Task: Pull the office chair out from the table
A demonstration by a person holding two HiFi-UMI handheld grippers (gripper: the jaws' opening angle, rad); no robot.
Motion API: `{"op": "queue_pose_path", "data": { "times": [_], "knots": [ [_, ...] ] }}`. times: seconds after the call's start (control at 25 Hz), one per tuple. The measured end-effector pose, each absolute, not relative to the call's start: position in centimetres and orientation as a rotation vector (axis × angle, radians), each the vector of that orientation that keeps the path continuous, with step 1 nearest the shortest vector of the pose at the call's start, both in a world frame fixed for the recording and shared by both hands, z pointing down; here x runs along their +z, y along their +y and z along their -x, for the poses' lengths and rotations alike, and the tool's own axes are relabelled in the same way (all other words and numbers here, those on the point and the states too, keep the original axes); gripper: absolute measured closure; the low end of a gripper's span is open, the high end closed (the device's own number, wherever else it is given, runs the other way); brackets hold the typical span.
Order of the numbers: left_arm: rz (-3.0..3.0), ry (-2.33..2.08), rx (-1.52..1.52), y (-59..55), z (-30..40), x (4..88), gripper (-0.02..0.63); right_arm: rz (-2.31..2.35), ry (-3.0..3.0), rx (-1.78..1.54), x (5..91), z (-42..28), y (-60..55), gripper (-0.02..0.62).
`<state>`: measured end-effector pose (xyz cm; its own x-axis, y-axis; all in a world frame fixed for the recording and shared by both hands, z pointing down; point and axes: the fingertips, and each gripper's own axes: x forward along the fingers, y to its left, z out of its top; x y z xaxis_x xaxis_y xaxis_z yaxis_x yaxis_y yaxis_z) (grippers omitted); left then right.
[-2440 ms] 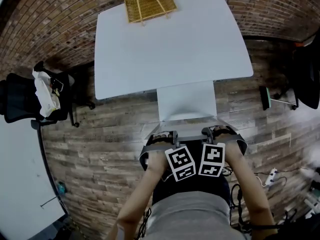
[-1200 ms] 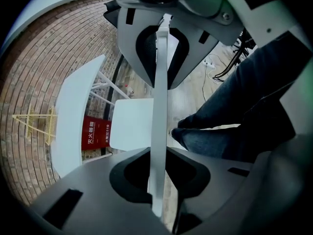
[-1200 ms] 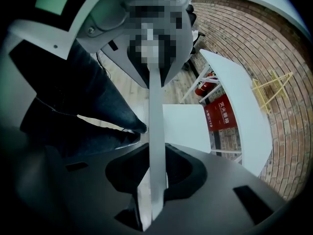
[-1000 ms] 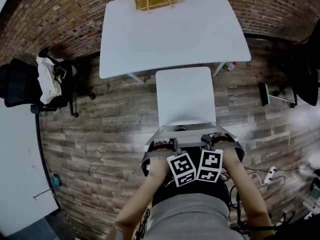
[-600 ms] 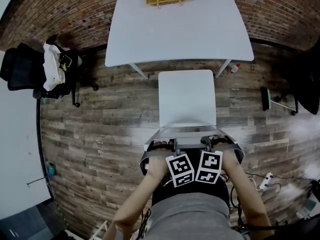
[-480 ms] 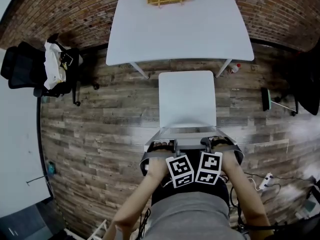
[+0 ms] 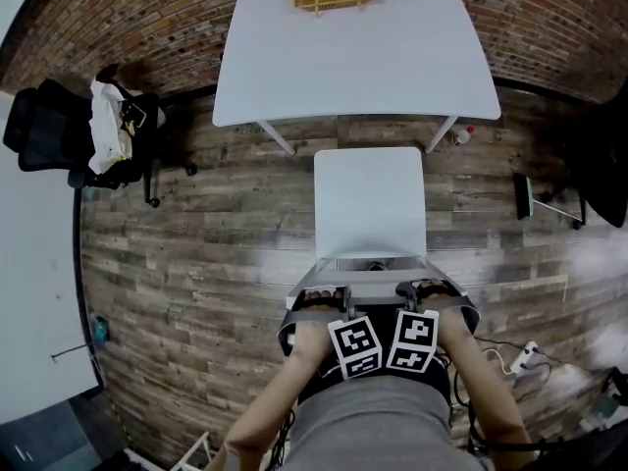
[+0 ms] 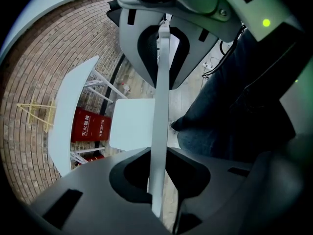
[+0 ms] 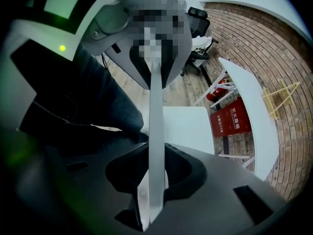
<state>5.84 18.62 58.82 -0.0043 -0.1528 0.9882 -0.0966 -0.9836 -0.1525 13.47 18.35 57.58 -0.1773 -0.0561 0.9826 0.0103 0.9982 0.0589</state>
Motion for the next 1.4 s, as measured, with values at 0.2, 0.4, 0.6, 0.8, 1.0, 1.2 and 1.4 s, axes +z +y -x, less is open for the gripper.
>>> {"op": "queue_pose_path", "data": {
  "times": [0.2,0.4,0.6,0.8,1.0,1.2,1.4],
  "knots": [
    [2.231,0.299,-2.135,18.4,-5.6,58.7,0.518,-0.022,-1.764,-0.055,57.5,-13.1,18.1,0.512],
    [2.286,0.258,-2.117,18.5,-5.4,58.8,0.514,-0.015,-1.749,-0.036,57.6,-12.9,18.2,0.511],
    [2.362,0.271,-2.054,18.5,-5.7,58.8,0.514,-0.036,-1.787,0.036,57.9,-13.4,18.1,0.502],
    [2.425,0.313,-1.998,18.5,-5.8,58.5,0.511,-0.103,-1.842,0.068,57.8,-13.6,18.0,0.489],
    [2.442,0.354,-1.981,18.5,-5.7,58.1,0.506,-0.152,-1.881,0.077,57.1,-13.4,17.9,0.476],
    [2.419,0.405,-1.965,18.4,-5.7,57.8,0.506,-0.199,-2.029,0.193,54.5,-11.9,18.0,0.475],
    [2.425,0.482,-1.922,18.4,-5.6,57.7,0.497,-0.299,-2.264,0.443,50.1,-9.8,17.1,0.476]
  ]
}}
